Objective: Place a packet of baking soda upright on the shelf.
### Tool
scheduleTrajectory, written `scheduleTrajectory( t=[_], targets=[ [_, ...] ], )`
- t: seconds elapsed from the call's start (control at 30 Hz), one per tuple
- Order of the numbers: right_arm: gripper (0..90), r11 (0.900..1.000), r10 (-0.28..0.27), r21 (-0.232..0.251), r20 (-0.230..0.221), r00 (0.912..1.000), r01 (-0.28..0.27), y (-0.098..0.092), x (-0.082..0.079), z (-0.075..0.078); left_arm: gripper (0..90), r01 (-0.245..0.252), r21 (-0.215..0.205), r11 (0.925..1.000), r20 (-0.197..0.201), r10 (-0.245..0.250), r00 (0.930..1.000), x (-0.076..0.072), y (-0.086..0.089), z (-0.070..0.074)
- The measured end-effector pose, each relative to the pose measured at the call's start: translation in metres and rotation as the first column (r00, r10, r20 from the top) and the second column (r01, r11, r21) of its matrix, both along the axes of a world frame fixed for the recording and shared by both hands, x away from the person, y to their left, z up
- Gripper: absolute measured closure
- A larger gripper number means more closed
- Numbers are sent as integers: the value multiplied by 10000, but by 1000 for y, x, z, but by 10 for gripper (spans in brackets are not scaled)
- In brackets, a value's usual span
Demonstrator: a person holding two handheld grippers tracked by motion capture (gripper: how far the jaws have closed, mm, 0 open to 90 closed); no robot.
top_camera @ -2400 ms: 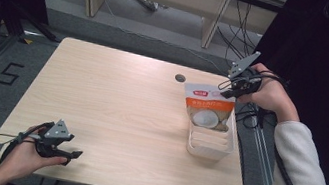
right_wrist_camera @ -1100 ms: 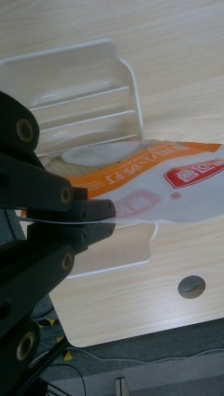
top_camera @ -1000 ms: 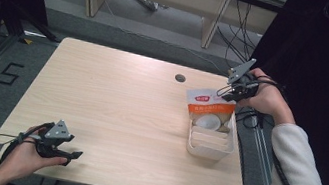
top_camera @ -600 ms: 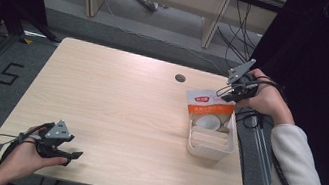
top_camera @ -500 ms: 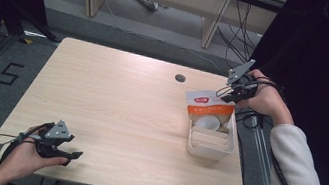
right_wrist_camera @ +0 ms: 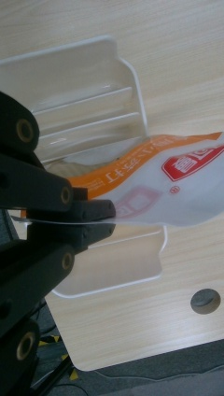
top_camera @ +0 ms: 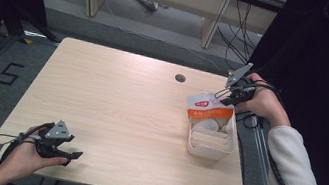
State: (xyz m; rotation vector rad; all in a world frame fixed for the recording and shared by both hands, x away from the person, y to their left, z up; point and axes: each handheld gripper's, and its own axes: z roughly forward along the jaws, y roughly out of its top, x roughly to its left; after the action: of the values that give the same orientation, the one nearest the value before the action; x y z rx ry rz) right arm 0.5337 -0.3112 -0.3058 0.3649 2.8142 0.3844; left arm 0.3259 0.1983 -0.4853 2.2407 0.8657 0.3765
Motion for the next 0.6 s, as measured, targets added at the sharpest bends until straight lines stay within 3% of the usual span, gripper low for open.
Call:
scheduleTrajectory(
  t=[0.13,0.2,0.23,0.33,0.37,0.43,0.5,0.6],
  targets=[
    [900,9999,-117,-11,-194,9997,116,-3,0,-4,340,162,37,9999,41,-162,9999,1,0,0],
    [898,10000,-50,43,-33,10000,51,-3,1,-6,339,132,6,9999,-22,-132,9999,0,0,0],
    [883,9998,-200,79,-59,9998,201,-4,0,-6,340,194,159,9997,146,-197,9997,2,1,0],
    [793,9982,-554,209,-362,9978,562,-4,0,-9,339,126,4,9999,38,-126,9999,1,0,0],
    [759,9972,-705,245,-339,9969,713,-3,-1,-10,339,107,-35,9999,-80,-107,9999,0,0,0],
    [708,9920,-1204,327,-367,9920,1216,-3,-3,-12,334,183,154,9997,175,-186,9997,2,0,0],
    [662,9888,-1388,506,-363,9897,1406,-3,-4,-12,332,91,-37,10000,-89,-91,9999,0,-1,-1],
    [599,9834,-1624,770,-286,9863,1642,-4,-5,-9,331,102,-15,9999,-54,-102,9999,0,0,0]
  ],
)
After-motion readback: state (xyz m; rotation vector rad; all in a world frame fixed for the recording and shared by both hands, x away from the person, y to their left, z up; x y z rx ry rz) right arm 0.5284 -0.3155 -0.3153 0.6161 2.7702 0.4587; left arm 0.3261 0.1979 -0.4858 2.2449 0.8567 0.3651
